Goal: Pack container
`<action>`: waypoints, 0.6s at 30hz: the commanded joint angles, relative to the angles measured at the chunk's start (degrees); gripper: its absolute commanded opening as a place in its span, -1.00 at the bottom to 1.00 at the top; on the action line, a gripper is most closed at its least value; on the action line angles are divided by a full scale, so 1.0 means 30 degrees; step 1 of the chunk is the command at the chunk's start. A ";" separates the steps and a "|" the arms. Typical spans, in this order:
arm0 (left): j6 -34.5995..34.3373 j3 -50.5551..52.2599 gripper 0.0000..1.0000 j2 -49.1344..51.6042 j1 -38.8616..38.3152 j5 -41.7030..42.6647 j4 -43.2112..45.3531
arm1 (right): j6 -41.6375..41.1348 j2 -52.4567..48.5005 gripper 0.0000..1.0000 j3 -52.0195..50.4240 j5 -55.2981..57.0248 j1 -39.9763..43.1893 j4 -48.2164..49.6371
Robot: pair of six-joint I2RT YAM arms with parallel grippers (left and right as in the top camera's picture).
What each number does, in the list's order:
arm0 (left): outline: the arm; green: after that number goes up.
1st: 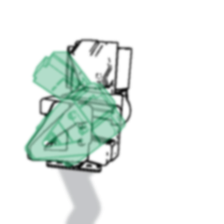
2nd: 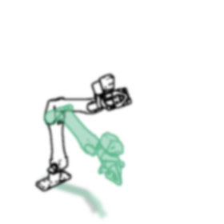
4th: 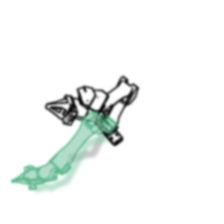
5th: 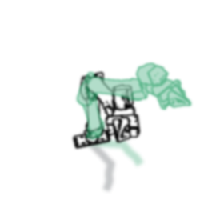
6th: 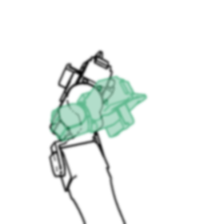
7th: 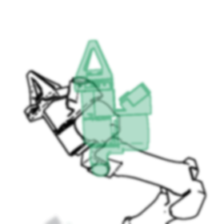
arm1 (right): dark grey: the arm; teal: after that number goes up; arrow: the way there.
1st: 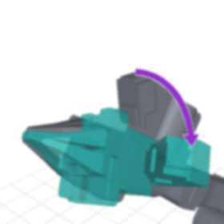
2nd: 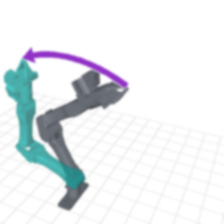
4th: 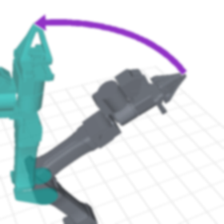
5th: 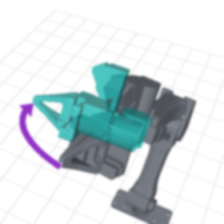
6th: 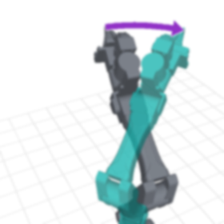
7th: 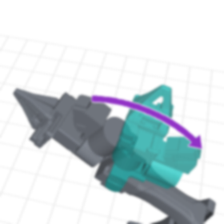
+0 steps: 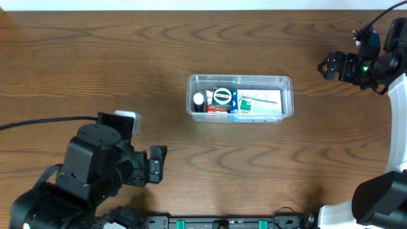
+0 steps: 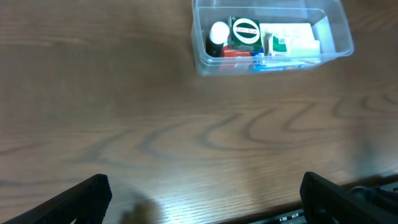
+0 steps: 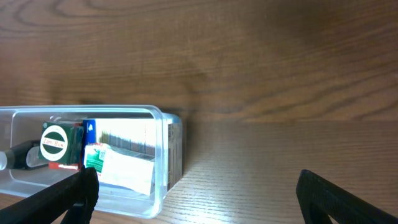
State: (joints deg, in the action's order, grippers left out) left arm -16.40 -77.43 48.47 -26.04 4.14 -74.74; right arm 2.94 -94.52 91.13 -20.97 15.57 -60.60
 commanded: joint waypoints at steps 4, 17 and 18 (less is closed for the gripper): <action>-0.1260 0.0328 0.96 -0.1858 -0.0029 -0.0386 0.2820 | -0.0109 0.0219 0.98 0.0226 -0.0080 0.0051 -0.0022; 0.7009 0.0386 0.96 -0.4583 -0.0029 0.0474 0.2769 | -0.0109 0.0219 0.98 0.0226 -0.0087 0.0051 -0.0022; 0.7023 0.0386 0.96 -0.4575 -0.0029 0.0474 0.2550 | -0.0109 0.0219 0.98 0.0226 -0.0080 0.0051 -0.0022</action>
State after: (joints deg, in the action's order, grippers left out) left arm 0.23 -76.20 34.44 -26.04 4.16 -66.04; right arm 2.94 -94.52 91.13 -20.99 15.57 -60.60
